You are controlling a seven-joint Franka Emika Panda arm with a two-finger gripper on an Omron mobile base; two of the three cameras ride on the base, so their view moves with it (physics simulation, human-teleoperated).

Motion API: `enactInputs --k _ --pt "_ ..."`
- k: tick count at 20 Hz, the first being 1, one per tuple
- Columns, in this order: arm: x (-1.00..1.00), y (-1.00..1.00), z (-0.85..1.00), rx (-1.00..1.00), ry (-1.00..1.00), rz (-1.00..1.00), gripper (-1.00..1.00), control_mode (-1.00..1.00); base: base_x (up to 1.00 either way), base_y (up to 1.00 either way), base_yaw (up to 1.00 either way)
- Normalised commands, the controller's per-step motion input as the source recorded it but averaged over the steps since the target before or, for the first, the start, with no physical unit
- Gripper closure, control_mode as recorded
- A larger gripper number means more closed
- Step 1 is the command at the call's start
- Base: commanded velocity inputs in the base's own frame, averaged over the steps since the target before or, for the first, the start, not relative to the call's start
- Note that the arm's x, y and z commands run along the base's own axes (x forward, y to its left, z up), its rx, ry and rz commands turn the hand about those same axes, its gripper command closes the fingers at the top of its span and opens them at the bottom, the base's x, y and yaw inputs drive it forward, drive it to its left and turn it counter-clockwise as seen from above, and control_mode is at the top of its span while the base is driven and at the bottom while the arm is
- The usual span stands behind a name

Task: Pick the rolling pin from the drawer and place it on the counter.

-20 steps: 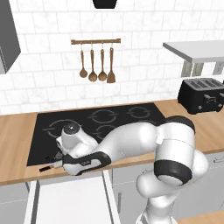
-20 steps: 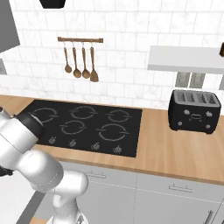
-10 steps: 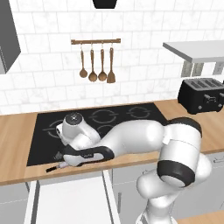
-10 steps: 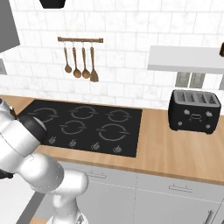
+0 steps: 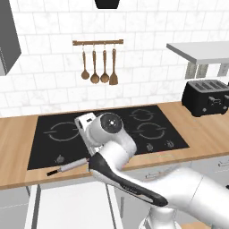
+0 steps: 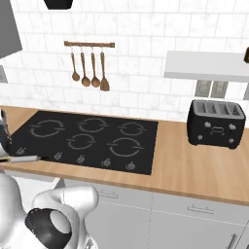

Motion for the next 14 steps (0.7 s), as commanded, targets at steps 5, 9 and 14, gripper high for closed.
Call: enactInputs --k 5,9,14 --pt "-1.00 -1.00 1.00 0.34 -0.43 0.00 -1.00 -1.00 0.00 0.00 0.00" --pt "-0.76 -1.00 1.00 0.43 -0.28 0.00 -1.00 -1.00 0.00 0.00 0.00" --pt "-0.33 -1.00 1.00 0.50 -0.12 -0.01 -1.00 -1.00 0.00 0.00 0.00"
